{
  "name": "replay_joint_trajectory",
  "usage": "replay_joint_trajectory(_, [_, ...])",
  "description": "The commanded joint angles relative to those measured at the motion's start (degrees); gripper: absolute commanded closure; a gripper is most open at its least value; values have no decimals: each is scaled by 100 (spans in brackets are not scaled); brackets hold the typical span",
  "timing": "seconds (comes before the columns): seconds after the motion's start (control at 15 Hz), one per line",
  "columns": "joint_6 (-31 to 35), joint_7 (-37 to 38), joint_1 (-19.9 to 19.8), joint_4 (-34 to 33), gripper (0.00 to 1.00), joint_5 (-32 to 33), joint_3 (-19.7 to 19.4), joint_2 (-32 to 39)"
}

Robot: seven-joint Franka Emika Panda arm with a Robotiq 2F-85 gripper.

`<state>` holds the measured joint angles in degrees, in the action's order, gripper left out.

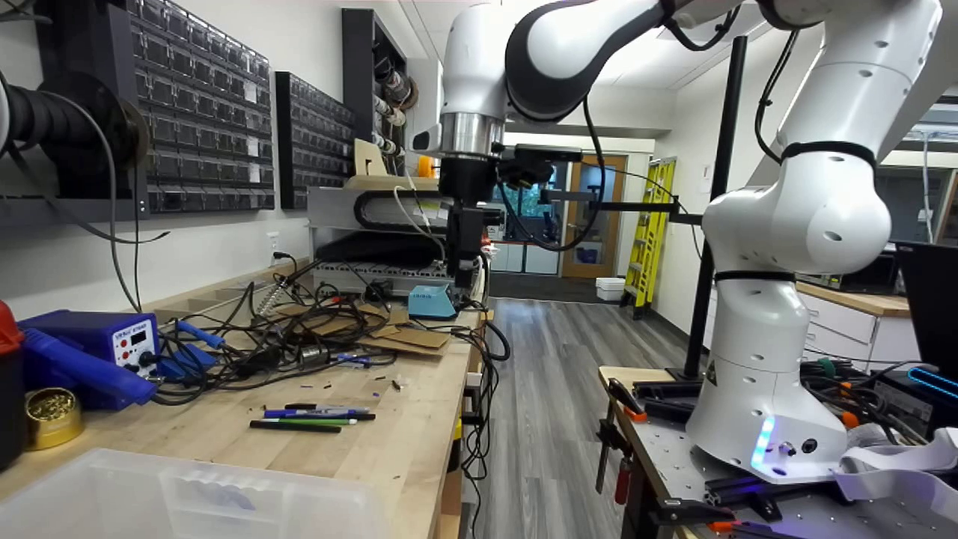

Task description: Pick up the pen and put it in the box

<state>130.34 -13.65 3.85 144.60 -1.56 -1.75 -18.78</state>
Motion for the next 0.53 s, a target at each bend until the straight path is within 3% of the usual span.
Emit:
replay_joint_trajectory(0.0, [549,106,23,-202,0,-32,95,503])
replay_joint_trajectory(0.47, [1670,132,-9,-682,0,36,277,1719])
